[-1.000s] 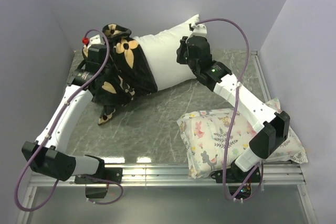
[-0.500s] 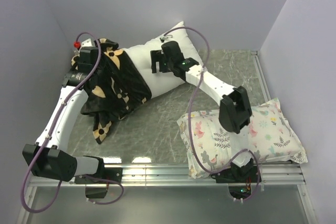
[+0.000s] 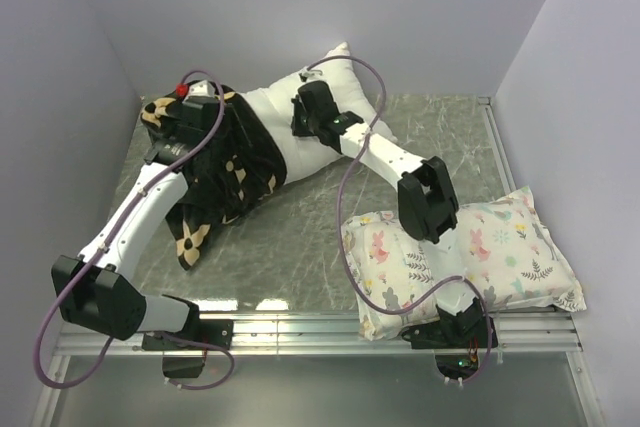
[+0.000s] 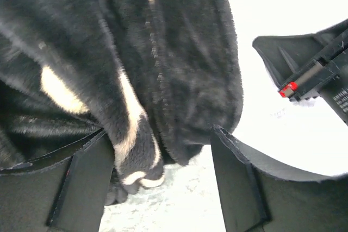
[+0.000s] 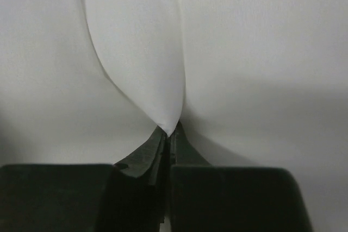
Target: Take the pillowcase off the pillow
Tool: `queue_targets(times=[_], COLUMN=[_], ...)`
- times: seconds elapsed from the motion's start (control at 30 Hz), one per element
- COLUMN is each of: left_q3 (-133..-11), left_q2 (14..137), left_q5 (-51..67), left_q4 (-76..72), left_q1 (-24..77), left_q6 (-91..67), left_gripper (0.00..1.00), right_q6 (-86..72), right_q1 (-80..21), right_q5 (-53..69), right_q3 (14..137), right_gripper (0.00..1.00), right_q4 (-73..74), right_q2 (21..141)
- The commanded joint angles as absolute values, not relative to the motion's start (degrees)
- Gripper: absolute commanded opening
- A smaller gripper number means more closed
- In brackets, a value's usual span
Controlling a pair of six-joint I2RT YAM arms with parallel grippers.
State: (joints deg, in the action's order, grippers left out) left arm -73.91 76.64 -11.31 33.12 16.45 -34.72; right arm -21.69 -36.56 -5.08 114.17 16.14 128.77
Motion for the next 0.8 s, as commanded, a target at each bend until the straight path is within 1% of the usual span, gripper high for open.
queue_targets(times=[0.0, 0.03, 0.07, 0.13, 0.17, 0.27, 0.47, 0.53, 0.6, 0.63, 0.67, 0.73, 0.77], left_q3=[-73.92, -73.39, -73.21, -72.95, -72.69, -72.07, -70.84, -71.1, -71.72, -72.15, -72.16, -71.55, -70.93], left_q2=[77.43, 77.52, 77.78, 78.22, 78.66, 80.15, 84.63, 86.91, 89.73, 90.52, 91.4, 91.32, 90.19], left_q5=[-13.44, -13.62, -13.88, -15.55, -15.99, -18.01, -22.5, -23.64, -26.71, -28.11, -31.26, -34.26, -34.89], left_q4=[30.41, 29.8, 29.71, 29.53, 29.18, 28.39, 27.6, 28.12, 30.14, 32.23, 33.13, 35.68, 35.94], left_q1=[20.55, 21.18, 21.79, 23.9, 24.69, 27.94, 34.36, 35.07, 34.98, 34.98, 34.81, 33.76, 31.05], left_q6=[-35.59, -35.68, -35.94, -36.47, -37.0, -37.62, -39.46, -39.81, -40.78, -40.96, -41.22, -41.83, -42.44], left_gripper=[0.74, 0.73, 0.74, 0.74, 0.74, 0.75, 0.76, 0.74, 0.55, 0.43, 0.21, 0.03, 0.01], right_q6=[-23.29, -23.73, -23.73, -23.38, -23.2, -22.68, -22.33, -22.15, -21.89, -22.06, -22.15, -22.5, -22.67], right_q1=[-35.51, -34.81, -34.46, -33.93, -33.93, -33.84, -34.01, -33.93, -32.97, -32.35, -31.65, -29.01, -28.05], right_q5=[-7.73, -7.82, -8.17, -9.66, -10.19, -10.28, -7.83, -8.17, -8.79, -8.35, -7.65, -6.86, -5.99], right_q3=[105.67, 100.51, 97.94, 92.67, 91.68, 89.13, 88.16, 88.15, 89.2, 89.12, 88.86, 88.24, 88.07], right_gripper=[0.0, 0.0, 0.0, 0.0, 0.0, 0.0, 0.0, 0.0, 0.0, 0.0, 0.0, 0.0, 0.0], right_q4=[25.24, 24.35, 23.48, 22.24, 22.41, 22.68, 22.68, 22.76, 23.81, 23.91, 23.73, 23.38, 23.47], right_q2=[125.11, 122.72, 117.65, 112.96, 109.29, 104.52, 104.94, 105.29, 106.34, 106.43, 106.17, 105.74, 105.47])
